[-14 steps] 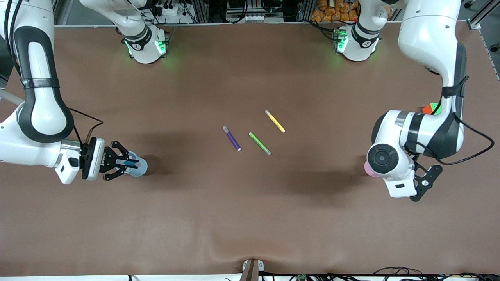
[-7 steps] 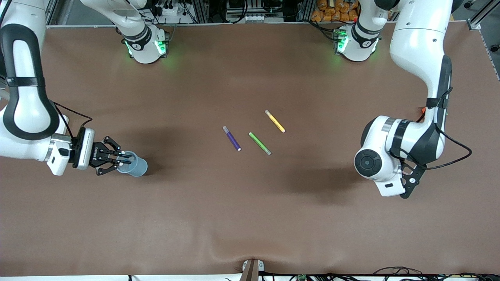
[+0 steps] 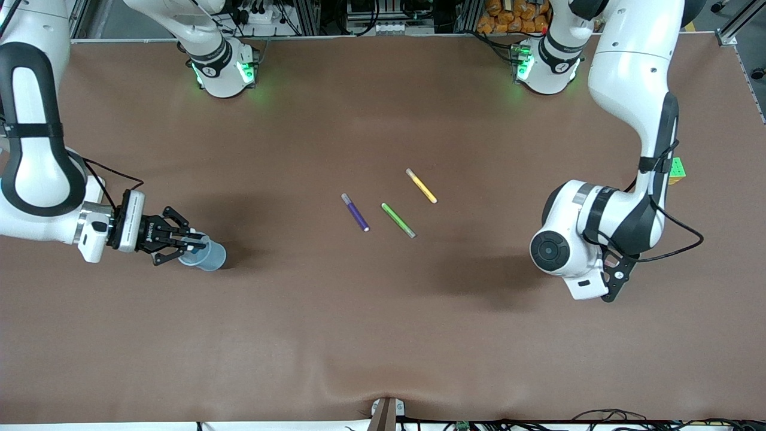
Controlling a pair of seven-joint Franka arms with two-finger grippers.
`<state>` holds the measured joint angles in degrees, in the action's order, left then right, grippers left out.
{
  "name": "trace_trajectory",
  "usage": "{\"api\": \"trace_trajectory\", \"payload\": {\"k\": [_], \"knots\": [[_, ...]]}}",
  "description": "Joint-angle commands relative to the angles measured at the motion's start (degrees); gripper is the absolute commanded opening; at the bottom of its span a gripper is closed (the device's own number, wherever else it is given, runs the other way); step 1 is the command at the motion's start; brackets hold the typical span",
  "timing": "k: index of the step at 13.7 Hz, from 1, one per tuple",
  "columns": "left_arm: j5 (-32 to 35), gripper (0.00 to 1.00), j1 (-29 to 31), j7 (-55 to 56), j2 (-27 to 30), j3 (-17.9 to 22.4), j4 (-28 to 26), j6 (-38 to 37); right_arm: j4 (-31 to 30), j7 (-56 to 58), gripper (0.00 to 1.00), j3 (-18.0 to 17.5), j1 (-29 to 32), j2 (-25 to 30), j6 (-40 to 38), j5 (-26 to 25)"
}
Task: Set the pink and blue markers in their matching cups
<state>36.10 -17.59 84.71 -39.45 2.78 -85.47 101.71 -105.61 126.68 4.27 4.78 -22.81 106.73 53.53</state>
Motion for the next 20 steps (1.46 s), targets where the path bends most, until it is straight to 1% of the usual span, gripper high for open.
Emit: {"api": "trace_trajectory", "payload": {"k": [1, 2, 5, 7, 8, 9, 10, 11, 15, 16, 17, 18, 19, 20], "knots": [[1.6, 0.89, -0.3, 0.0, 0.0, 0.1, 0.8, -0.5, -1.1, 5.6, 0.00, -1.0, 3.1, -1.1, -1.5, 2.9], [1.7, 1.00, -0.4, -0.1, 0.3, 0.1, 0.7, -0.8, -1.0, 6.5, 0.00, -1.0, 3.6, -1.7, -2.1, 3.0], [0.6, 1.00, -1.6, 0.2, 1.8, -0.2, 0.8, -0.8, -0.7, 9.8, 0.00, -1.0, 4.5, -3.6, -4.1, 5.2], [0.1, 1.00, -2.0, -1.8, 2.2, -1.4, 0.8, -1.2, -0.6, 11.7, 0.00, -1.0, 5.1, -5.1, -4.6, 6.5], [-0.2, 1.00, -2.0, -5.1, 3.4, -2.4, 0.8, -2.5, -0.6, 12.4, 0.00, -1.0, 5.2, -5.5, -4.6, 6.6], [-1.9, 1.00, -1.6, -9.0, 4.4, -3.5, 0.9, -2.9, -0.6, 12.5, 0.00, -1.0, 5.5, -5.6, -4.8, 6.5], [-5.1, 1.00, -1.1, -11.5, 6.1, -3.9, 1.6, -2.9, -0.6, 12.6, 0.00, -1.0, 6.2, -5.8, -5.2, 6.5], [-7.5, 1.00, -1.1, -13.7, 7.0, -3.8, 2.8, -3.0, -0.6, 13.2, 0.00, -0.9, 6.4, -6.3, -5.5, 6.5], [-11.9, 1.00, -0.8, -26.4, 12.2, -3.9, 2.9, -4.0, -0.4, 14.8, 0.00, -1.0, 7.4, -7.4, -5.5, 6.6], [-13.9, 1.00, -0.3, -30.4, 13.3, -3.8, 3.0, -4.0, -0.4, 14.7, 0.00, -1.0, 7.4, -7.7, -5.5, 6.6], [-15.7, 1.00, 0.0, -34.0, 13.7, -3.7, 3.1, -3.9, -0.4, 14.7, 0.22, -1.0, 7.7, -7.9, -5.6, 6.6], [-16.2, 1.00, 0.2, -36.9, 15.0, -3.6, 3.4, -4.0, -0.2, 14.7, 0.67, -1.0, 7.9, -8.3, -5.7, 6.8], [-16.4, 1.00, 0.2, -39.7, 15.7, -3.7, 3.5, -4.0, 0.3, 14.7, 1.00, -1.0, 8.0, -9.3, -7.0, 7.6], [-16.3, 1.00, 0.0, -41.9, 16.7, -3.6, 3.5, -4.0, 0.7, 14.6, 1.00, -0.9, 8.1, -10.0, -8.8, 8.2]]}}
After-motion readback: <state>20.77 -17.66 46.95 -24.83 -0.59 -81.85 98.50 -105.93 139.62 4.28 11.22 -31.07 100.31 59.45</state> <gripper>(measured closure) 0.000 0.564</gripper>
